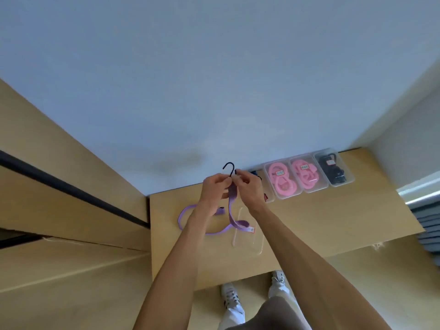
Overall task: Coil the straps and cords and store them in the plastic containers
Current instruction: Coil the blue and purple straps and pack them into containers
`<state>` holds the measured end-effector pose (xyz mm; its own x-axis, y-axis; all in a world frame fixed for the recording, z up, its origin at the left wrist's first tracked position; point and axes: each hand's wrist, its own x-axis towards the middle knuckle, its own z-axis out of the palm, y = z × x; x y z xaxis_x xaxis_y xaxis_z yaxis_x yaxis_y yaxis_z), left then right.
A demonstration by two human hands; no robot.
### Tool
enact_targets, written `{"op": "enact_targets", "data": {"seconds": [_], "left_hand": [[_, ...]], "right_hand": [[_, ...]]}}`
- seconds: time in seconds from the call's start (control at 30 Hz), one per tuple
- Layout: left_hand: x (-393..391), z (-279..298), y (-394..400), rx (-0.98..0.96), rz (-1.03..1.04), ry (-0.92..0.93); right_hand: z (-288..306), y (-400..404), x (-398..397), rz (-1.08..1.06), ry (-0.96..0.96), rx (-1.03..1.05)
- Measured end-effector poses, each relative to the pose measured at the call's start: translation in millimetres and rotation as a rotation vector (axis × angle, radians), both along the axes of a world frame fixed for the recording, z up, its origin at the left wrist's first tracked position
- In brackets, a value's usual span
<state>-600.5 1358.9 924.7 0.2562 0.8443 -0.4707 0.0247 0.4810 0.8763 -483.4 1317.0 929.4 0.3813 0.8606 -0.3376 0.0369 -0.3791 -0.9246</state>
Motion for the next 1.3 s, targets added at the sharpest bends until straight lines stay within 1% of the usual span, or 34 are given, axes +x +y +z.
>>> {"op": "enact_targets", "data": {"seconds": [0.03,0.1,0.13,0.17,0.23,0.3,0.33,0.43,0.5,0.53,0.57,0.6,0.67,0.7,0.77,0.83,0.9,0.97,1.03,1.07,1.1,1.17,1.23,1.27,1.3], "left_hand": [[3.7,12.2,1.6,0.040,0.030,0.001],[8.8,35.3,5.0,0.142,0.077,0.037],[10.2,44.4,7.3,0.211,0.082,0.085],[10.4,52.8,8.6,0.289,0.075,0.153],[10.1,64.7,7.6,0.435,0.063,0.287],[11.5,73.0,3.8,0.571,0.079,0.404],[12.7,75.0,1.9,0.633,0.067,0.465],[18.1,76.8,-6.4,0.774,-0.051,0.681],[20.4,76.7,-16.6,0.770,-0.138,0.706],[21.6,76.5,-21.0,0.730,-0.162,0.685],[22.9,78.2,-24.9,0.652,-0.156,0.638],[25.6,80.8,-27.7,0.545,-0.121,0.546],[34.6,85.1,-35.3,0.394,0.000,0.380],[39.8,87.7,-39.9,0.367,0.076,0.349],[48.4,89.1,-47.2,0.390,0.208,0.401],[54.9,88.5,-53.2,0.416,0.280,0.472],[59.3,89.7,-55.8,0.448,0.258,0.546],[61.2,93.4,-55.8,0.541,0.115,0.600],[61.0,99.2,-58.3,0.599,-0.066,0.535],[59.5,102.4,-59.2,0.605,-0.133,0.458],[57.3,105.3,-58.9,0.587,-0.173,0.369],[54.0,113.1,-57.6,0.502,-0.193,0.202],[53.5,121.4,-55.9,0.387,-0.103,0.013],[53.9,126.3,-54.5,0.330,-0.031,-0.094],[54.7,131.1,-51.6,0.294,0.037,-0.186]], "right_hand": [[8.9,-2.9,-0.5,-0.012,0.060,-0.024],[22.6,-10.6,-1.2,0.040,0.205,-0.050],[27.8,-14.5,-0.6,0.090,0.226,-0.044],[34.3,-18.6,0.6,0.154,0.186,-0.035],[46.4,-22.3,3.8,0.269,-0.029,-0.009],[58.2,-19.5,7.1,0.271,-0.269,0.059],[63.7,-17.2,9.4,0.262,-0.358,0.108],[81.4,-13.1,22.8,0.309,-0.574,0.167],[91.4,-13.8,38.0,0.295,-0.640,0.175],[95.3,-14.5,47.0,0.277,-0.636,0.193],[98.5,-15.3,56.3,0.263,-0.621,0.215],[101.7,-15.6,65.0,0.264,-0.599,0.238],[107.4,-16.7,79.0,0.322,-0.551,0.259],[109.7,-16.8,83.5,0.359,-0.535,0.261],[112.7,-16.4,88.0,0.422,-0.506,0.255],[115.1,-18.8,89.6,0.478,-0.482,0.256],[117.9,-23.3,91.0,0.530,-0.497,0.279],[121.0,-26.2,92.4,0.555,-0.515,0.330],[126.9,-26.0,95.3,0.546,-0.494,0.349],[129.8,-24.4,98.4,0.535,-0.448,0.342],[131.9,-22.6,102.8,0.520,-0.362,0.334],[133.3,-19.5,112.9,0.468,-0.102,0.321],[131.1,-18.9,119.9,0.397,0.197,0.284],[128.4,-19.2,119.3,0.378,0.303,0.263],[124.9,-19.7,115.3,0.375,0.343,0.249]]}}
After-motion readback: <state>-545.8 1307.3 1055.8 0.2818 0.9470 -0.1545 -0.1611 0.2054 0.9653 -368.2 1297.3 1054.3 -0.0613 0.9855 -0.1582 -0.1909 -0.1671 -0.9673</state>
